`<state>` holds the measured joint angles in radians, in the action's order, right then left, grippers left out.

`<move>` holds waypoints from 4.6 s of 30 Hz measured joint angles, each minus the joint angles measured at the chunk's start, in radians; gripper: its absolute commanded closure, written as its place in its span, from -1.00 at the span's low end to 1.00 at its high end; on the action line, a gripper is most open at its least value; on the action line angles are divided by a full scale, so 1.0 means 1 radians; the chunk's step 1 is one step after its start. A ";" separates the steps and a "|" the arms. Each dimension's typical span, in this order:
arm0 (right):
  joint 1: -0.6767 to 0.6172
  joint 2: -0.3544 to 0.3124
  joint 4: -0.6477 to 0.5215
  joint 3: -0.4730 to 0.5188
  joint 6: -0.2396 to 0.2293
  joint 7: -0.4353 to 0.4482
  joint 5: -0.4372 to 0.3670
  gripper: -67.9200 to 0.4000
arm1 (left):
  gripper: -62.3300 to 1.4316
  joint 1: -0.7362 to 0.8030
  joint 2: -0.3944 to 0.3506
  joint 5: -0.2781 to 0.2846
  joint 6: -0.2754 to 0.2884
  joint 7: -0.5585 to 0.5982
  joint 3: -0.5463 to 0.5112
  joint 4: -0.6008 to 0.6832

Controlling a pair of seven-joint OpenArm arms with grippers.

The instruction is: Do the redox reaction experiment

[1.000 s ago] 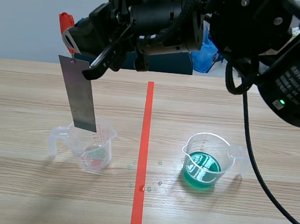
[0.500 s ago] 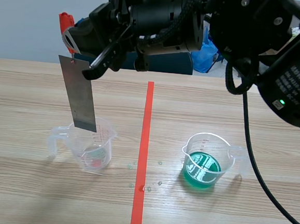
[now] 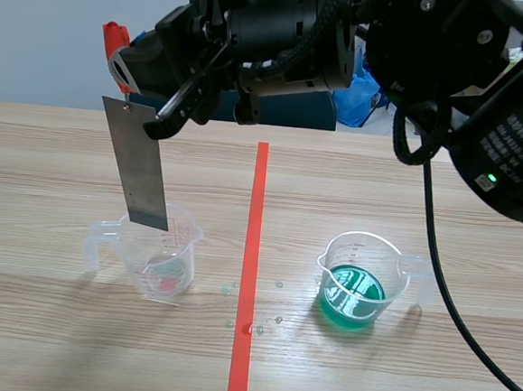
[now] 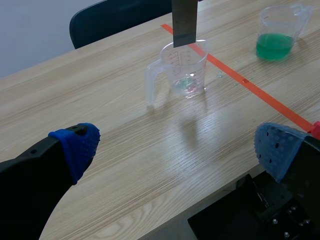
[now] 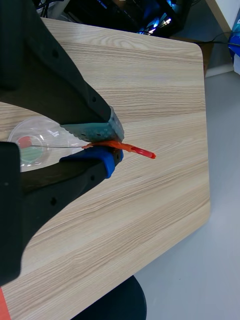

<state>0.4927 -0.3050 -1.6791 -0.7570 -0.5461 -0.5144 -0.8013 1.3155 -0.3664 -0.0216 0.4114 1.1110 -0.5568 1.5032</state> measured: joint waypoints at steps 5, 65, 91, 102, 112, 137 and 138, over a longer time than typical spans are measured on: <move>0.000 0.000 0.000 0.000 0.000 0.000 0.000 0.97 | -1.00 0.000 0.000 0.000 0.000 0.000 0.000 0.000; 0.000 0.083 0.293 -0.092 -0.028 0.248 0.243 0.97 | -1.00 0.000 0.000 0.000 0.000 0.000 0.000 0.000; 0.000 0.111 0.397 -0.118 -0.031 0.369 0.444 0.97 | -1.00 0.000 0.000 0.000 0.000 0.000 0.000 0.000; 0.003 0.116 0.397 -0.117 -0.132 0.380 0.458 0.97 | -1.00 0.000 0.000 0.000 0.000 0.000 0.000 0.000; 0.006 0.116 0.393 -0.117 -0.169 0.388 0.500 0.67 | -1.00 0.000 0.000 0.000 0.000 0.000 0.000 0.000; 0.005 0.114 0.393 -0.118 -0.192 0.368 0.578 -1.00 | -1.00 0.000 0.000 0.000 0.000 0.000 0.000 0.000; 0.005 0.114 0.393 -0.118 -0.192 0.368 0.578 -1.00 | -1.00 0.000 0.000 0.000 0.000 0.000 0.000 0.000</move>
<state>0.4980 -0.1913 -1.2865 -0.8749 -0.7380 -0.1467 -0.2237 1.3155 -0.3664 -0.0212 0.4114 1.1110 -0.5568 1.5032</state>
